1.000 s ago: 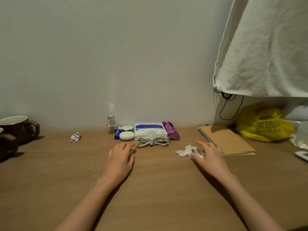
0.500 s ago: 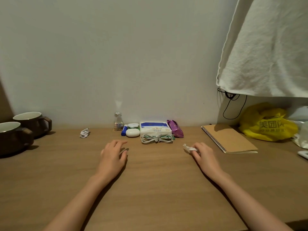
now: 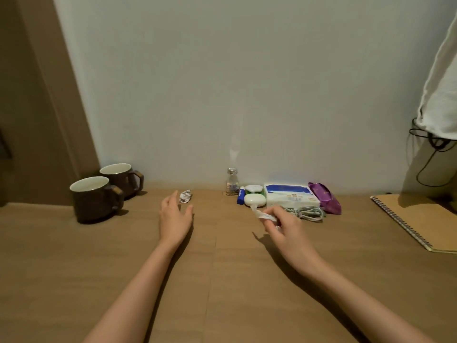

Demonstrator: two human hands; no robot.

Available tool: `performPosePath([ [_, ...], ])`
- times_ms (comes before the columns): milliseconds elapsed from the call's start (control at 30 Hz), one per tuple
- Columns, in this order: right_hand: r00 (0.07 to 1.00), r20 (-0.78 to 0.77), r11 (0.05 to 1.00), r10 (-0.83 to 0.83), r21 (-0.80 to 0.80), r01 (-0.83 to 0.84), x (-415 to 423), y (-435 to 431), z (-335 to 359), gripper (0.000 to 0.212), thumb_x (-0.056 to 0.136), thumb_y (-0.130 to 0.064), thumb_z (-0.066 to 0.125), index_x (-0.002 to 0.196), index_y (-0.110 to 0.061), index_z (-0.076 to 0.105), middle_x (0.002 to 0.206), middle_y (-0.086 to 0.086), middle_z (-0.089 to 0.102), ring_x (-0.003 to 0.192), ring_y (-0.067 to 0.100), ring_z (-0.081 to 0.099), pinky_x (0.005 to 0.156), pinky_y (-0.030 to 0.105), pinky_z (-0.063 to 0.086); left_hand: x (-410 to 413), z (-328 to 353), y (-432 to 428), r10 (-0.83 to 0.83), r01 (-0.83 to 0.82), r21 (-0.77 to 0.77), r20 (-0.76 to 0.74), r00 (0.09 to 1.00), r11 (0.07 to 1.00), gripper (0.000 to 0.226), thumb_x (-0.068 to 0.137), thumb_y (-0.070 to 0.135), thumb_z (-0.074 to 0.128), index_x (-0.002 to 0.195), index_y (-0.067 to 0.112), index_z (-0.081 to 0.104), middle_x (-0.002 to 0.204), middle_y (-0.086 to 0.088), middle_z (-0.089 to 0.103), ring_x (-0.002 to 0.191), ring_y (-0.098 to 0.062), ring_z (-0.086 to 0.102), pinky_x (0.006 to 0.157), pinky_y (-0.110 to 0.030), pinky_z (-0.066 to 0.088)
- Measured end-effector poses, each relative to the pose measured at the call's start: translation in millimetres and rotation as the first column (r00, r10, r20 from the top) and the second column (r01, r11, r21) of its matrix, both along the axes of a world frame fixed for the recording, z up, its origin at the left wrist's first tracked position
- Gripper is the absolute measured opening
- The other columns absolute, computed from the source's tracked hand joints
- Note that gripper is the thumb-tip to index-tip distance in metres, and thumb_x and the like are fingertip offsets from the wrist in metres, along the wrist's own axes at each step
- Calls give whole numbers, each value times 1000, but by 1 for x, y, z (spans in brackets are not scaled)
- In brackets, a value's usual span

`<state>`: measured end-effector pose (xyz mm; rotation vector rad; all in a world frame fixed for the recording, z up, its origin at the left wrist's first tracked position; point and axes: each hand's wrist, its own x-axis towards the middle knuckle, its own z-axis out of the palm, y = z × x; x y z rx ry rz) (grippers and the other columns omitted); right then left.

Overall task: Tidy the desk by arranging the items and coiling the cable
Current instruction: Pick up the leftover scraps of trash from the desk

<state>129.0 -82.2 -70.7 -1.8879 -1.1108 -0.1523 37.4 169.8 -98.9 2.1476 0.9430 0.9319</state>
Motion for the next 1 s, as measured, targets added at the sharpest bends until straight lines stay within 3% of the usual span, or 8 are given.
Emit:
performPosePath([
  [267, 999, -37, 999, 40, -28, -41, 10, 63, -20, 9, 93, -18, 57, 83, -18, 59, 74, -8, 59, 69, 3, 52, 59, 12, 37, 28, -6, 44, -21, 23, 19, -83, 996, 1000, 70, 86, 27, 63, 146, 12, 29, 150, -13, 33, 137, -30, 30, 112, -37, 26],
  [433, 993, -117, 1000, 13, 7, -13, 21, 72, -24, 13, 93, -23, 58, 80, -24, 59, 75, -8, 63, 70, 2, 55, 60, 12, 39, 43, -7, 56, -21, 33, 77, -149, 989, 996, 56, 87, 32, 61, 139, 24, 43, 142, -5, 47, 129, -30, 41, 106, -40, 32],
  [667, 976, -215, 998, -21, 46, 32, 29, 73, -26, 14, 91, -25, 60, 76, -23, 61, 70, -12, 63, 65, -2, 54, 58, 13, 38, 48, -5, 56, 29, -26, 90, -38, 999, 996, 28, 84, 24, 66, 112, 25, 67, 110, -5, 70, 108, -28, 59, 89, -34, 42],
  [800, 964, -261, 998, -42, 32, 52, 31, 73, -25, 14, 90, -27, 59, 78, -22, 62, 73, -8, 65, 71, 7, 60, 62, 20, 43, 40, 1, 42, -21, 21, 4, 129, 991, 1000, 31, 88, 19, 62, 118, 16, 65, 110, -7, 69, 99, -21, 61, 79, -24, 42],
  [1000, 952, -305, 996, -35, 70, 59, 22, 68, -18, 12, 90, -21, 61, 79, -17, 64, 71, -5, 64, 67, 9, 57, 61, 22, 42, 2, 18, 13, -133, 157, -116, 198, 971, 981, 34, 91, 23, 58, 125, 17, 58, 113, -4, 66, 100, -16, 62, 87, -33, 52],
])
